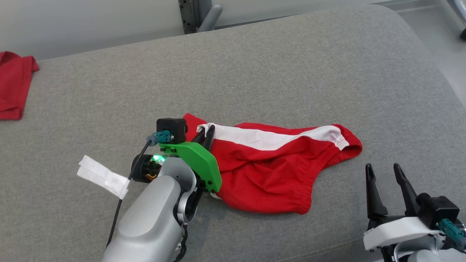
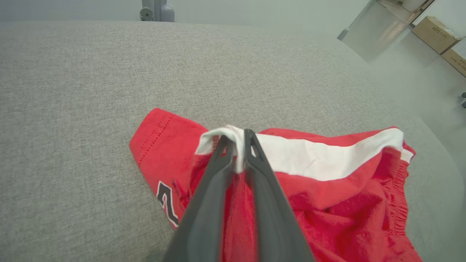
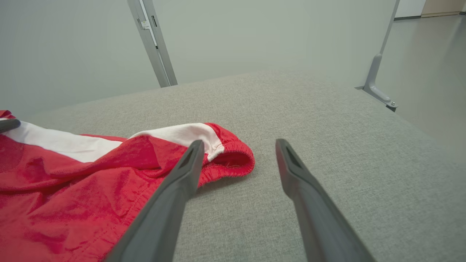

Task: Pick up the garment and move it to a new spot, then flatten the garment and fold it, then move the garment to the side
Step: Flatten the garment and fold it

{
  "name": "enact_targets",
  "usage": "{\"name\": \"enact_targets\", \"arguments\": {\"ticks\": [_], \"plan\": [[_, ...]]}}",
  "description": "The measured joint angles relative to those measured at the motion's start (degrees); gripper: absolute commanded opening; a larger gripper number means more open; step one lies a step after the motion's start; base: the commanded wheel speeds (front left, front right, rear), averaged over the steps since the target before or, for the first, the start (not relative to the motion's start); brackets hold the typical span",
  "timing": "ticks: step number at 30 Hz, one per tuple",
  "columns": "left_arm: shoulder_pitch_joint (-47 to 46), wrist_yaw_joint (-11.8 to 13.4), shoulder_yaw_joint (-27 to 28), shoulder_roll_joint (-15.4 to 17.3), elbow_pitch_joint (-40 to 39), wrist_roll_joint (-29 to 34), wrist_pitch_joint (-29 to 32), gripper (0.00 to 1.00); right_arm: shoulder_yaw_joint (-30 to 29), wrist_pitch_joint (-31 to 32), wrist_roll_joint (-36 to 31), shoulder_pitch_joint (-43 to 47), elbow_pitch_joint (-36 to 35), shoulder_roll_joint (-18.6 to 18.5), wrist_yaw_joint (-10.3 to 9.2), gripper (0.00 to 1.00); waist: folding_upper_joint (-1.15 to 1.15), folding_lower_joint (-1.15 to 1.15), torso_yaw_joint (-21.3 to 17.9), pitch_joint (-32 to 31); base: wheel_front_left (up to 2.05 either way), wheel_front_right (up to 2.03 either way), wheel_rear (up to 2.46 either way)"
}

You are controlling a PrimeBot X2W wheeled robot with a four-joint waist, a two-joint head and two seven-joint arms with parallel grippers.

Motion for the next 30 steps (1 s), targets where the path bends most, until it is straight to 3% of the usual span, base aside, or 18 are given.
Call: {"name": "enact_targets", "arguments": {"ticks": [2,3,13,21,27,30], "plan": [[-0.01,0.24,-0.44,-0.02,-0.02,-0.56,-1.68,0.01,0.46,0.00,1.76,0.03,2.18,0.05,0.00,1.00,0.00,0.00,0.21,0.04,0.00,0.00,0.00],[0.01,0.40,-0.62,0.00,-0.18,-1.00,-2.79,0.00,0.62,0.01,3.64,0.03,3.27,0.04,0.00,1.00,0.00,0.00,0.36,0.06,0.00,0.00,0.00],[5.72,2.77,-1.12,-0.01,-3.30,-3.15,-11.77,0.00,2.79,0.01,15.78,-3.27,8.73,0.05,-0.01,1.00,0.00,0.00,2.59,0.10,0.00,0.00,0.00],[7.07,3.53,-1.33,0.76,-5.60,-3.09,-12.25,0.00,3.97,0.01,24.99,-10.03,14.44,0.05,0.00,1.00,0.00,0.00,4.73,1.11,0.00,0.00,0.00],[7.06,4.02,-1.83,1.09,-6.93,-2.87,-11.83,0.00,4.32,0.00,29.44,-14.22,19.63,0.03,-0.01,0.77,0.00,0.00,5.54,1.98,0.00,0.00,0.00],[7.04,4.10,-2.05,1.35,-7.43,-2.85,-11.67,0.00,5.42,0.01,29.96,-16.28,21.29,0.07,-0.01,0.74,0.00,0.00,5.71,2.52,0.00,0.00,0.00]]}}
